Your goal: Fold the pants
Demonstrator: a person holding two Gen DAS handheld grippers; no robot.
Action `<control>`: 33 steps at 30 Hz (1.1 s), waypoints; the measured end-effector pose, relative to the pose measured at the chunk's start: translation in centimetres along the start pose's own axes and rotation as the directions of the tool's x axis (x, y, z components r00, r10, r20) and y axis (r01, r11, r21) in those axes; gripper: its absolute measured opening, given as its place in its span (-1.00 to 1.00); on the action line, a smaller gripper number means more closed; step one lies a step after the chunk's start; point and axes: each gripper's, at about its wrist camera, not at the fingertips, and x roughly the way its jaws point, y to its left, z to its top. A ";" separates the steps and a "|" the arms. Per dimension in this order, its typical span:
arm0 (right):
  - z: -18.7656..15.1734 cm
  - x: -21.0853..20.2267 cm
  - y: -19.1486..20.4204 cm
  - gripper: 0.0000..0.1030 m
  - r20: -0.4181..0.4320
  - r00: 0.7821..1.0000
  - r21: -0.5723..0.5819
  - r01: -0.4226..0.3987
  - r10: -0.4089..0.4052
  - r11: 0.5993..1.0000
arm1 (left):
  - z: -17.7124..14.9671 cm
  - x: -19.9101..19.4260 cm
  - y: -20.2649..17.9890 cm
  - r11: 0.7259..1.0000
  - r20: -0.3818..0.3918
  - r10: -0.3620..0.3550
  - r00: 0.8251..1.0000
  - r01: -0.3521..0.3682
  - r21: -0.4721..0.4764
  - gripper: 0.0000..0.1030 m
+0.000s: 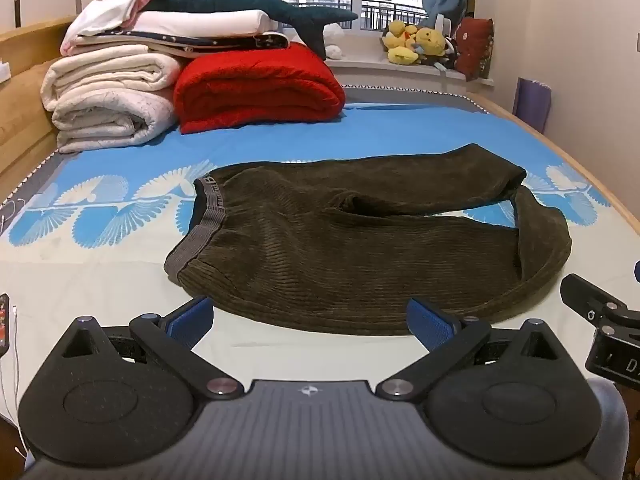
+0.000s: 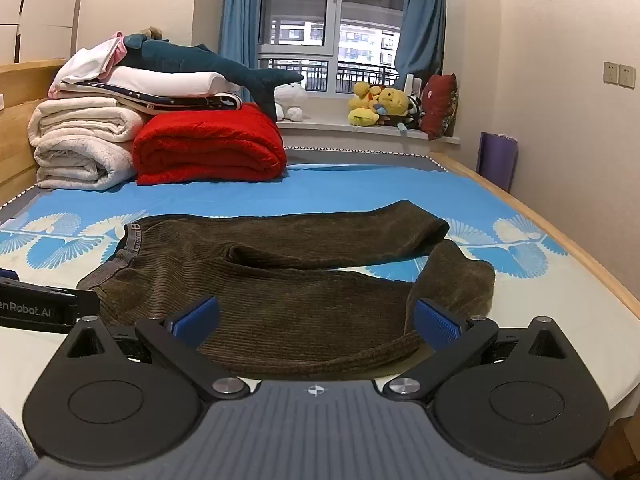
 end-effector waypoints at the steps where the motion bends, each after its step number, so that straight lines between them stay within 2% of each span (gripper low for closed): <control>1: 0.0 0.0 0.0 0.99 -0.004 1.000 0.007 -0.002 0.002 1.000 | 0.0 0.0 0.0 1.000 0.000 0.001 1.000 -0.001 0.002 1.00; 5: 0.1 0.1 0.1 0.99 -0.005 1.000 0.003 -0.003 0.003 1.000 | -0.1 -0.1 -0.4 1.000 0.003 0.012 1.000 -0.012 0.007 1.00; 6: 0.0 0.1 0.1 0.99 -0.006 1.000 0.003 -0.001 0.001 1.000 | -0.2 0.4 0.3 1.000 -0.013 -0.024 1.000 0.023 -0.010 1.00; 33: -0.3 0.3 0.0 0.99 -0.003 1.000 0.006 -0.004 0.004 1.000 | 0.0 0.1 0.1 1.000 -0.005 -0.019 1.000 0.019 -0.003 1.00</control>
